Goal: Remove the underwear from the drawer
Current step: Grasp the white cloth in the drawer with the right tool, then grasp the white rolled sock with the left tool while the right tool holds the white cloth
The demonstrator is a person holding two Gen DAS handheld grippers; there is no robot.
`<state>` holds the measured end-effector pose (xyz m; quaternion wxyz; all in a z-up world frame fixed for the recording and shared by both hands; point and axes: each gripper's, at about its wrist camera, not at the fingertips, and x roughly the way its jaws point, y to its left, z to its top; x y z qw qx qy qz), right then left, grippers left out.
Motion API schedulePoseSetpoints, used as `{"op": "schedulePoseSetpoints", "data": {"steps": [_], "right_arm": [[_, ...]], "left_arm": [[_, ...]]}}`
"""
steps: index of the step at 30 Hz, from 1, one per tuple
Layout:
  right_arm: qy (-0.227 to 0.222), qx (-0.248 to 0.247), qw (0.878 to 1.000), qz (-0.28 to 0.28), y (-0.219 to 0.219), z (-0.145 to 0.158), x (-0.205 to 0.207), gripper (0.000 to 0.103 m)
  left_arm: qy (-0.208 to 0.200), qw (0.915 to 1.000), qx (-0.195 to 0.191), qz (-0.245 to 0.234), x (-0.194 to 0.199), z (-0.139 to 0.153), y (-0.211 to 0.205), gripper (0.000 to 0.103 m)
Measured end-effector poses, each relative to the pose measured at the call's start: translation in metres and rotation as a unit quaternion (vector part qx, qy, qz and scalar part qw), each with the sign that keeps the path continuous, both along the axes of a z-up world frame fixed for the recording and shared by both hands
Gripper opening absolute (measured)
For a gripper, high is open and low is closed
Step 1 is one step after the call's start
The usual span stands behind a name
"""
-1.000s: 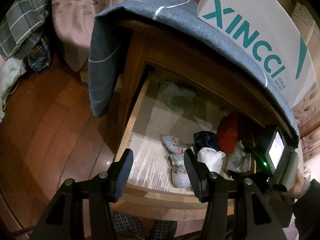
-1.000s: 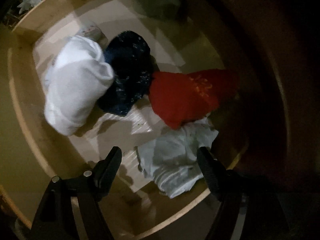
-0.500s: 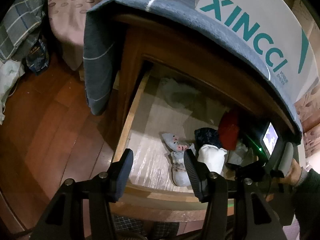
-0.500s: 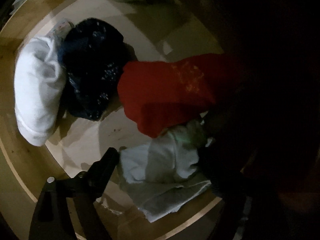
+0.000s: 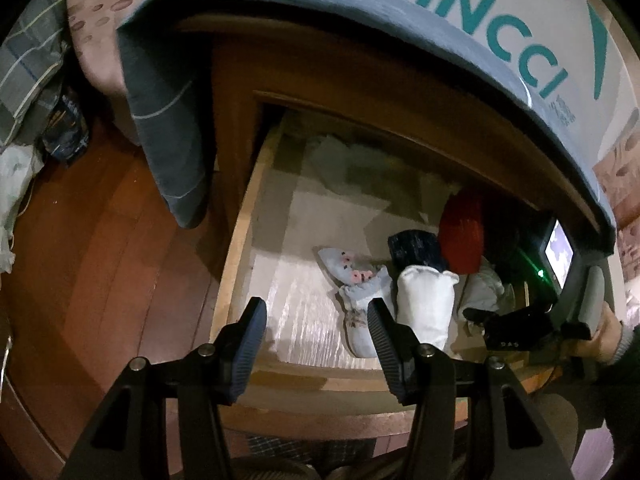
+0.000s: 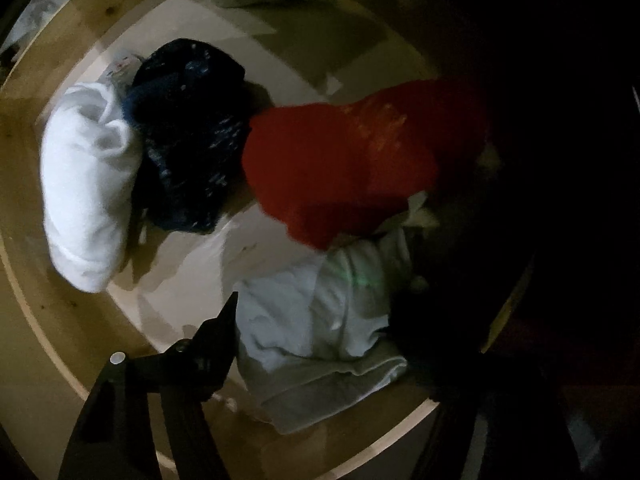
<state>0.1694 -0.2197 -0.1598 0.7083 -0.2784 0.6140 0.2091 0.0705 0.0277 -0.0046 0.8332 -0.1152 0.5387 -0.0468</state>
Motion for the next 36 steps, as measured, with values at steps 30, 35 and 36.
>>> {"op": "schedulePoseSetpoints", "data": {"steps": [30, 35, 36], "right_arm": [[-0.028, 0.195, 0.94, -0.279, -0.06, 0.076, -0.065, 0.051], [-0.055, 0.221, 0.921, -0.315, -0.058, 0.086, -0.097, 0.051], [-0.057, 0.228, 0.918, -0.318, -0.057, 0.084, -0.093, 0.051]], "left_arm": [[0.077, 0.9901, -0.034, -0.113, 0.017, -0.028, -0.074, 0.054], [0.091, 0.9878, -0.062, -0.111, 0.029, -0.031, -0.093, 0.054], [0.092, 0.9879, -0.059, -0.11, 0.033, -0.031, -0.097, 0.054]]}}
